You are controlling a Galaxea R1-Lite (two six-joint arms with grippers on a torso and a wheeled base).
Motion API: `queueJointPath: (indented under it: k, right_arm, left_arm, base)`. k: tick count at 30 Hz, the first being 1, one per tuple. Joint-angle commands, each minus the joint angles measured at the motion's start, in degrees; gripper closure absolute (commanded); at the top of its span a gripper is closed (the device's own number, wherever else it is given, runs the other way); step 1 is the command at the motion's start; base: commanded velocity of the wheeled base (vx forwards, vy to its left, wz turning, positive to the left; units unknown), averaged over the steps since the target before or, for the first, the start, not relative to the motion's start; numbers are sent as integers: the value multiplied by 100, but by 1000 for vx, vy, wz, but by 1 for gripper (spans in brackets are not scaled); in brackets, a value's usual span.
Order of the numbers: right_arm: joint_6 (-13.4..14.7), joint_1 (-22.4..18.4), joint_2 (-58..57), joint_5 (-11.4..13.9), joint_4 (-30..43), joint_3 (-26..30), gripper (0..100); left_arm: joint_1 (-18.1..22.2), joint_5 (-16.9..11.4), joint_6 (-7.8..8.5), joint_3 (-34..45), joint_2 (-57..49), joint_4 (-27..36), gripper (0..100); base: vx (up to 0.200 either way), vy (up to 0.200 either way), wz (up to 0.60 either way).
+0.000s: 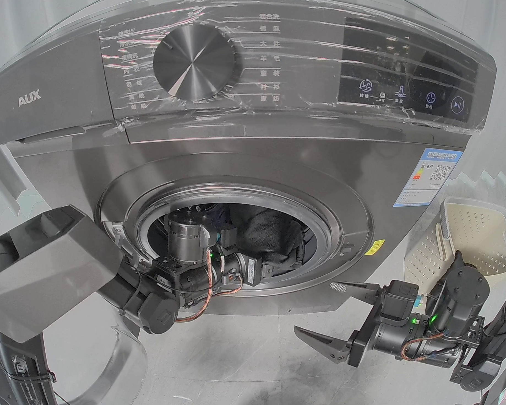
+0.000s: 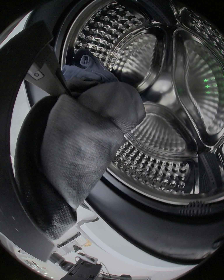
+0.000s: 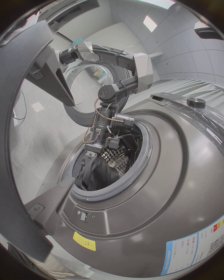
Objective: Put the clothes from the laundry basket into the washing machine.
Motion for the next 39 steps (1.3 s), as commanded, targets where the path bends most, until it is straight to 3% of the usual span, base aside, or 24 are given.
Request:
queueJointPath:
  k: [1,4,17,18,26,27,31,39]
  right_arm:
    - [-3,-10,-2,4,-3,-2,0]
    - [-3,-10,-2,4,-12,-10,0]
    - [6,-10,33,13,-12,-19,0]
    - [-3,-10,33,13,-21,-19,0]
    - [-3,-10,33,13,-21,-19,0]
    - [6,8,42,13,-21,-28,0]
    - [6,34,42,13,-12,-28,0]
    - [6,43,94,13,-21,-28,0]
  left_arm:
    - [-93,-50,29,164,-50,-60,0]
    - [-93,-155,11,33,-15,-473,0]
    - [206,372,55,-1189,1313,-912,0]
    - [249,487,64,-1356,1409,-930,100]
    - [346,785,-6,-1980,1699,-1026,100]
    - [364,1023,-6,-2261,1858,-1158,100]
    - [452,1322,2,-2797,2148,-1273,100]
    - [557,1383,-68,-3703,2455,-1211,100]
  base:
    - [0,0,0]
    - [0,0,0]
    - [0,0,0]
    - [0,0,0]
    - [0,0,0]
    - [0,0,0]
    - [0,0,0]
    - [0,0,0]
